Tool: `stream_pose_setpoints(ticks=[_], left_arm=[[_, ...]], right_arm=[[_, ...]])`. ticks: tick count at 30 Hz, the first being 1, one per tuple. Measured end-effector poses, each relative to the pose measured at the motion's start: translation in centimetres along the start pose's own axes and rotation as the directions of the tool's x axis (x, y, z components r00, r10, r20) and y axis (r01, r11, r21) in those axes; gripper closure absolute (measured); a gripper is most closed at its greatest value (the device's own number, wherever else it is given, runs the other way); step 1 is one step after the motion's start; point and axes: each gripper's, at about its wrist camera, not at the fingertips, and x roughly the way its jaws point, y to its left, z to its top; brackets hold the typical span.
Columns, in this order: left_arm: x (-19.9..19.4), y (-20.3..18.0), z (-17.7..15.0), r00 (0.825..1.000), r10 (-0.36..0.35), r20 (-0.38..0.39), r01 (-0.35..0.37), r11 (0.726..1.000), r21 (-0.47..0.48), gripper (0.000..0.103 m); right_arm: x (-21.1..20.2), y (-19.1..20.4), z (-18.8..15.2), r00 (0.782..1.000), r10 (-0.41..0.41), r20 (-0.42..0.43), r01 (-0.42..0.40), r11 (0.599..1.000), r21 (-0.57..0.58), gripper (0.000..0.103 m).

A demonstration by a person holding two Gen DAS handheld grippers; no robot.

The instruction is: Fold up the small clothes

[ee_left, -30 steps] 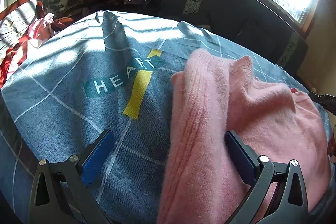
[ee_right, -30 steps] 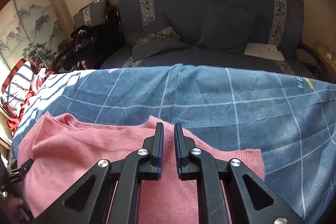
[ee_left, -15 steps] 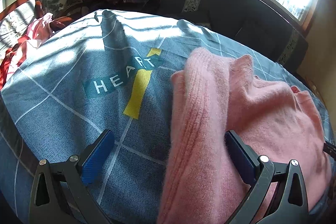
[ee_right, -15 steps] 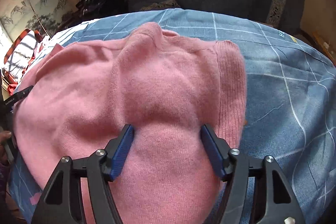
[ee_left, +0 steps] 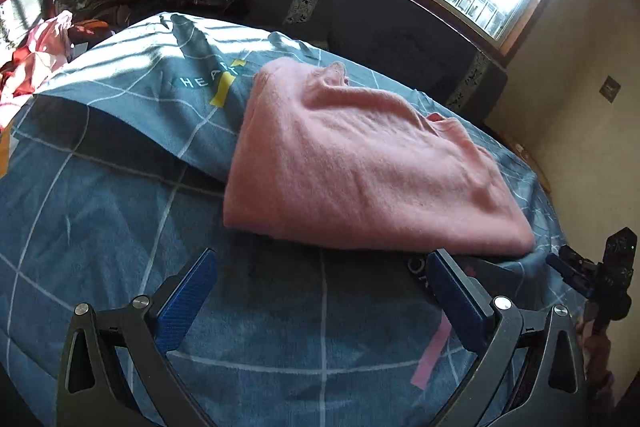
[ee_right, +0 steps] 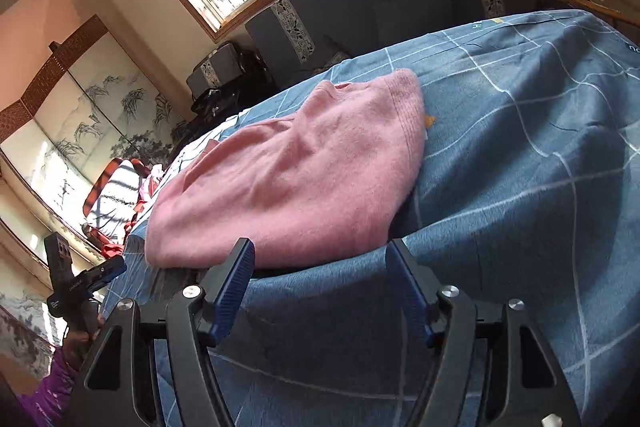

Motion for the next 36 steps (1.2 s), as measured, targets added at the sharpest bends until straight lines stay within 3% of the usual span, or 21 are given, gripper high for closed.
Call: stream_pose_setpoints(ticks=[2,5,8,10,13,22,27,36], left_arm=[[0.6,-0.1,-1.7,0.999,-0.037,-0.028,0.036,0.999,-0.031,0.0],[2.0,-0.6,-3.9,0.997,-0.009,-0.079,0.008,1.0,-0.014,0.0],[1.1,-1.9,-4.8,0.996,0.088,-0.017,-0.086,0.993,0.08,0.0],[0.9,-2.2,-5.1,0.99,0.139,0.003,-0.139,0.985,0.102,0.0],[0.8,-2.2,-5.4,0.982,0.189,0.019,-0.19,0.978,0.082,0.0],[0.1,-1.3,-5.7,0.949,0.307,0.066,-0.31,0.95,0.033,0.0],[0.7,-1.9,-5.8,0.931,0.362,0.052,-0.365,0.928,0.079,0.0],[0.8,-3.1,-6.2,0.911,0.404,0.086,-0.413,0.9,0.143,0.0]], right_arm=[[0.6,0.6,-1.0,1.0,0.0,-0.015,0.0,1.0,-0.009,0.036],[1.7,1.8,-2.5,0.999,-0.011,-0.038,0.009,0.998,-0.067,0.036],[3.0,2.1,-4.7,0.991,-0.096,-0.098,0.084,0.99,-0.116,0.036],[2.8,2.3,-5.8,0.988,-0.089,-0.126,0.074,0.99,-0.122,0.037],[2.1,2.7,-7.2,0.976,-0.178,-0.122,0.156,0.973,-0.172,0.037],[1.3,3.2,-8.0,0.956,-0.289,-0.054,0.272,0.94,-0.208,0.034],[1.5,3.8,-8.2,0.947,-0.318,-0.037,0.301,0.924,-0.234,0.024],[2.0,4.0,-8.3,0.944,-0.329,-0.039,0.309,0.917,-0.253,0.021]])
